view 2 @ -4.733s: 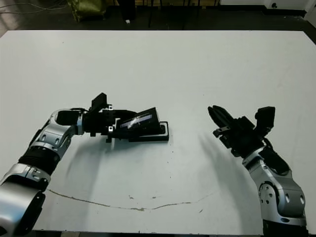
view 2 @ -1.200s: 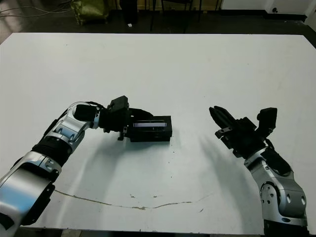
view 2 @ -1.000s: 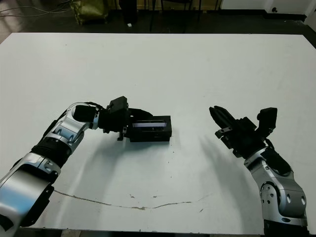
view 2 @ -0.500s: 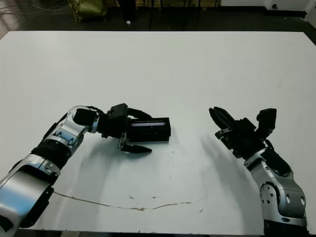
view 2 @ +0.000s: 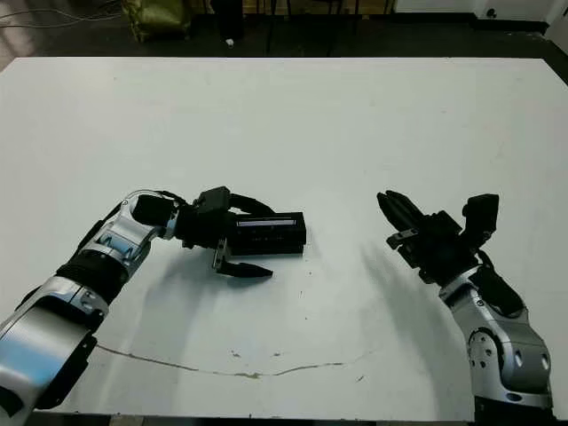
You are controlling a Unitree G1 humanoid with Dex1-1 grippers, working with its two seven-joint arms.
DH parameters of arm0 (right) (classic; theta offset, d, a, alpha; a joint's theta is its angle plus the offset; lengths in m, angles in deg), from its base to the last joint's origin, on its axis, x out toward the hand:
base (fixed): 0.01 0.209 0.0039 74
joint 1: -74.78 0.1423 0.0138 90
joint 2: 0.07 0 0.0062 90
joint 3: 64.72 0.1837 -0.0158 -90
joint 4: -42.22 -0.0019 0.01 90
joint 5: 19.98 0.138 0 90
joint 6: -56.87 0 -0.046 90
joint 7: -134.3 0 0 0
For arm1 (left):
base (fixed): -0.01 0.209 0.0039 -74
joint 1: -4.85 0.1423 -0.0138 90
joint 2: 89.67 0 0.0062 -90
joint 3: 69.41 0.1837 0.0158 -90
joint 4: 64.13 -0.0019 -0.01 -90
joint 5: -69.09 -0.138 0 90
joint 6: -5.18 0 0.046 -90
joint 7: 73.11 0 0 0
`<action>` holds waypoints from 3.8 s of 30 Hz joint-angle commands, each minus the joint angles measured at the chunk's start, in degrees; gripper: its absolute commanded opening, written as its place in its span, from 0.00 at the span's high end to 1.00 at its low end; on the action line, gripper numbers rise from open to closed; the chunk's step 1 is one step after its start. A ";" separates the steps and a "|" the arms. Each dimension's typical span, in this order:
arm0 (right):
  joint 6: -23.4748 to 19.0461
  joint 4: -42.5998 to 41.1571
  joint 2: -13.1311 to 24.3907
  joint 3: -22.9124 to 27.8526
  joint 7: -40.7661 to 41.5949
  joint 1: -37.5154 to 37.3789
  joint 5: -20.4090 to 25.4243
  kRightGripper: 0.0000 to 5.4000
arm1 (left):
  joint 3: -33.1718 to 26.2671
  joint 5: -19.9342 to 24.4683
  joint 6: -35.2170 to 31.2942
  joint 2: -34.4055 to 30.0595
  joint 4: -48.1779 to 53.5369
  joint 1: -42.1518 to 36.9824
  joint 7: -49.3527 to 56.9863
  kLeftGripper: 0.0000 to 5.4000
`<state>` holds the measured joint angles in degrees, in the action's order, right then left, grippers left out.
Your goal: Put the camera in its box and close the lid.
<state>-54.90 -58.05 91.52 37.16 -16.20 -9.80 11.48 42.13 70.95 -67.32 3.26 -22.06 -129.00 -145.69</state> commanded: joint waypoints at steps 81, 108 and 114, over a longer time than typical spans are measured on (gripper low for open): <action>-0.79 -0.97 0.43 -0.26 -1.49 -1.53 -0.84 1.00 | -16.84 7.36 -11.98 -24.94 32.83 22.78 14.01 0.00; 1.12 -0.18 -0.26 -0.91 -1.27 -1.64 -1.40 1.00 | -8.35 9.83 -38.45 7.75 57.03 28.01 52.92 1.00; 0.62 -0.62 -0.26 -1.17 -1.61 -1.60 -1.11 1.00 | -4.56 5.80 -41.50 13.13 48.23 27.69 57.51 1.00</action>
<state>-53.60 -58.95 91.27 36.18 -17.63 -10.71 10.51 36.95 77.94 -107.73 15.91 28.63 -102.01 -89.10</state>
